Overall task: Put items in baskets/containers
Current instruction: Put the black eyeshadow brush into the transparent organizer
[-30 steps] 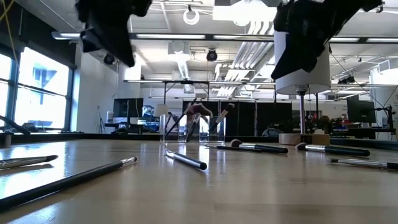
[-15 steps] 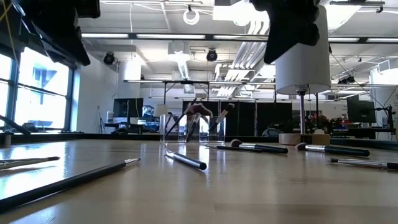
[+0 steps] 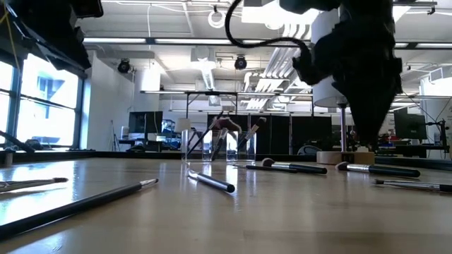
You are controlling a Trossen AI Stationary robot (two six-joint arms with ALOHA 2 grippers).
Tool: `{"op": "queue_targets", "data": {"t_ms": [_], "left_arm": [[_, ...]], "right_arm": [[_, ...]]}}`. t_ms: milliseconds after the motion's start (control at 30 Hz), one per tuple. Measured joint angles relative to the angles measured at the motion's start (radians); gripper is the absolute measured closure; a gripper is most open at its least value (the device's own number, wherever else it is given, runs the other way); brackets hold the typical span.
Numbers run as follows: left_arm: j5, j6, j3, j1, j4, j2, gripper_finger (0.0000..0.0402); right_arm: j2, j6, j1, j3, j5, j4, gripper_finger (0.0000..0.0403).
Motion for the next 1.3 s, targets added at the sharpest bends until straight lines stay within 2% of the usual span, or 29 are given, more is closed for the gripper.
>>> {"op": "queue_targets", "data": {"t_ms": [200, 333, 533, 767, 900, 1133, 1300], "left_arm": [[0.008, 0.009, 0.000, 0.000, 0.004, 0.018, 0.0401], [0.009, 0.015, 0.000, 0.000, 0.002, 0.019, 0.0401], [0.009, 0.015, 0.000, 0.000, 0.002, 0.019, 0.0401], [0.009, 0.015, 0.000, 0.000, 0.003, 0.019, 0.0401], [0.011, 0.015, 0.000, 0.000, 0.004, 0.019, 0.0401], [0.011, 0.015, 0.000, 0.000, 0.008, 0.019, 0.0401], [0.011, 0.015, 0.001, 0.000, 0.009, 0.019, 0.0401]], "right_arm": [[-0.003, 0.013, 0.027, -0.065, -0.035, 0.135, 0.0301], [-0.003, 0.036, 0.060, -0.069, 0.005, 0.140, 0.0300], [0.012, 0.081, 0.094, -0.069, 0.007, 0.149, 0.0300], [0.087, 0.081, 0.108, -0.068, 0.004, 0.220, 0.0300], [0.133, 0.079, 0.108, -0.063, 0.038, 0.215, 0.0300], [0.147, 0.083, 0.097, -0.063, 0.099, 0.215, 0.0333], [0.148, 0.075, 0.088, -0.064, 0.112, 0.225, 0.0389]]}}
